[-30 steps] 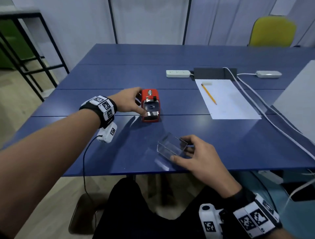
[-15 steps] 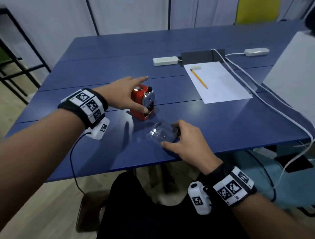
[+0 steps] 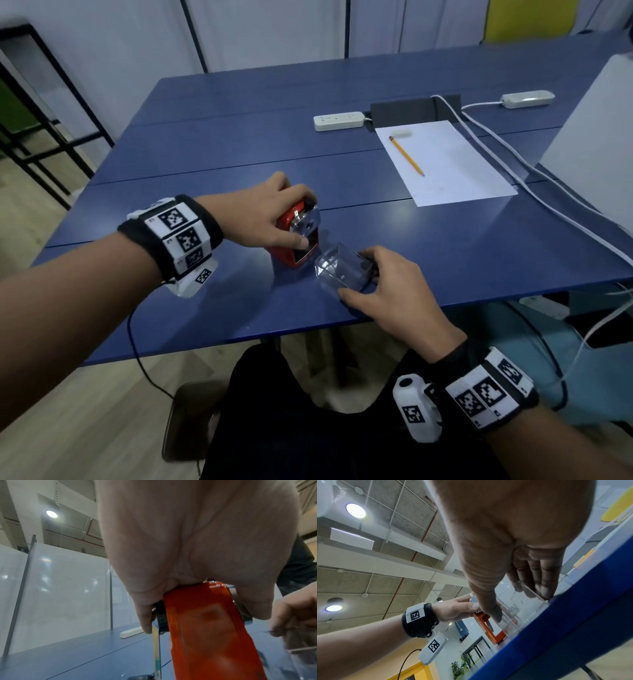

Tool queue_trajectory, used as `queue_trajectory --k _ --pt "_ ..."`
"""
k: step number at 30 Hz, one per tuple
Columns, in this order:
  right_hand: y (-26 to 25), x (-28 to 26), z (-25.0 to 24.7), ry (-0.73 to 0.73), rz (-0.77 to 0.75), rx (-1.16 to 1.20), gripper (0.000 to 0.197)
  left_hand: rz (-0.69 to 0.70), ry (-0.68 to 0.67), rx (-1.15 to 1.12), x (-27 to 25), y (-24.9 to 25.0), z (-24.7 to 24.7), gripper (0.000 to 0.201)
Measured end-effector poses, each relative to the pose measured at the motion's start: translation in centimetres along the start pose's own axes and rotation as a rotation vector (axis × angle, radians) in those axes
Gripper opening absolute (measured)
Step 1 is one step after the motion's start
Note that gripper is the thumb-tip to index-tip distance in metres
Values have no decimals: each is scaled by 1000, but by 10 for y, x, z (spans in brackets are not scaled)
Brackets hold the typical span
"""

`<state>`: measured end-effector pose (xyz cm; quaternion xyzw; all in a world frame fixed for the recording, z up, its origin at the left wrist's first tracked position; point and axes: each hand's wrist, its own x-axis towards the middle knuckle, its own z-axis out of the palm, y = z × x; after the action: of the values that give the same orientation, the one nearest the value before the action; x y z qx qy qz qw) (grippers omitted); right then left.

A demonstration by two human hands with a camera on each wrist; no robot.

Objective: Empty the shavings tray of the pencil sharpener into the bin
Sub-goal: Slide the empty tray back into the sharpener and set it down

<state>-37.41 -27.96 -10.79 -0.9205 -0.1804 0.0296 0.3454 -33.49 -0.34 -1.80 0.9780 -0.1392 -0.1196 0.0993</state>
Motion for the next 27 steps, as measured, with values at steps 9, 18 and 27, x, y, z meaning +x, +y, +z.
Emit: queue_trajectory --k 9,18,27 --pt "-18 1 5 7 -31 38 73 109 -60 117 -14 -16 0 106" --pt "-26 9 8 9 -57 -55 66 89 -86 117 -6 -16 1 93" --pt "-35 18 8 -3 -126 -26 61 90 -58 93 -7 -13 2 92"
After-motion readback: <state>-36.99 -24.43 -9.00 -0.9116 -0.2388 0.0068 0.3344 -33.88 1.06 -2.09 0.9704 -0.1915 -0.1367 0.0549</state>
